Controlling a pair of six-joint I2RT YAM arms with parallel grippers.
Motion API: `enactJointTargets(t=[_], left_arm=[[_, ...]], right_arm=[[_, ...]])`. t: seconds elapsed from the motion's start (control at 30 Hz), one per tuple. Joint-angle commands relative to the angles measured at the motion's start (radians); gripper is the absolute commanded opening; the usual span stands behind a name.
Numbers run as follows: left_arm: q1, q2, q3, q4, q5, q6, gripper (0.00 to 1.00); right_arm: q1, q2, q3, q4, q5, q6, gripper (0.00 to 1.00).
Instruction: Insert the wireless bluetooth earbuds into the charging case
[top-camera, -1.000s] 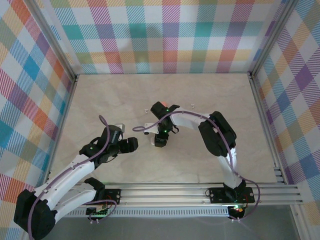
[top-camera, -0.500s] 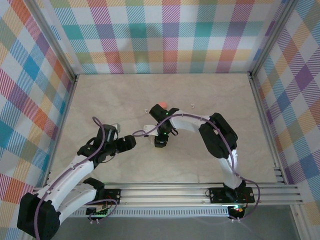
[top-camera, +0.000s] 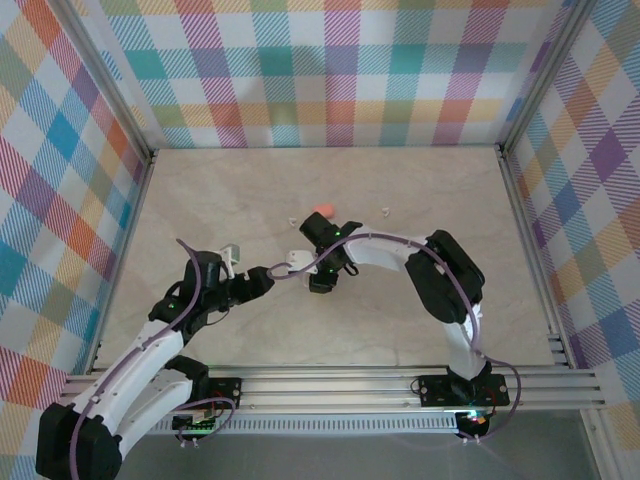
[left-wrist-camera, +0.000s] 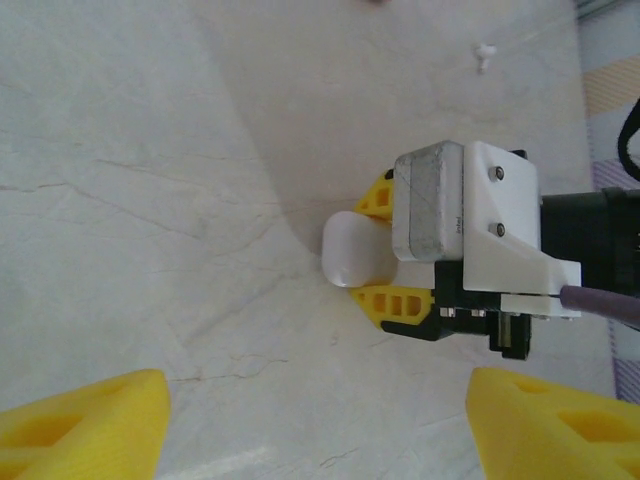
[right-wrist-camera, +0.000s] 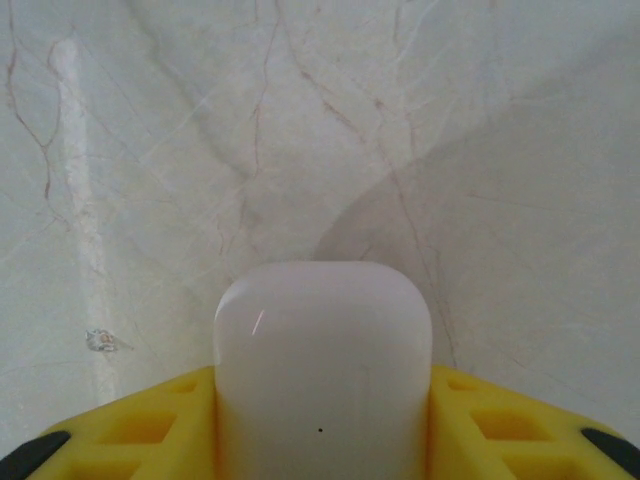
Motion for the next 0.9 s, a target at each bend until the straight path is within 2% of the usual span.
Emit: enactJointTargets(t=[0.0,0.23,0.33,0.47,0.63,0.77,0.87], left_arm=[[0.015,-0.055,-0.020,0.087,0.061,-0.024,0.76],[0.018,-0.130,-0.021,0.118,0.102,0.014,0.72],[0.016,-0.164,-0.047,0.223,0.184,0.073,0.74],[0.016,-0.197,-0.009,0.199,0.194,0.139,0.78],[0.016,-0.064,0.097,0.170,0.292,0.142,0.79],[0.015,0.072,0.141,0.264,0.391,0.080,0.73],[0.010,0.129,0.156,0.325,0.414,0.047,0.69]], right_arm=[[0.006,-0.107,-0.025,0.069,-0.034,0.049,0.45],[0.006,-0.244,-0.070,0.109,-0.088,0.083,0.44],[0.008,-0.296,-0.076,0.100,-0.119,0.083,0.45],[0.022,-0.346,-0.077,0.082,-0.136,0.078,0.45],[0.048,-0.395,-0.078,0.068,-0.141,0.074,0.45],[0.067,-0.426,-0.078,0.067,-0.140,0.068,0.46],[0.071,-0.448,-0.078,0.066,-0.141,0.068,0.46]])
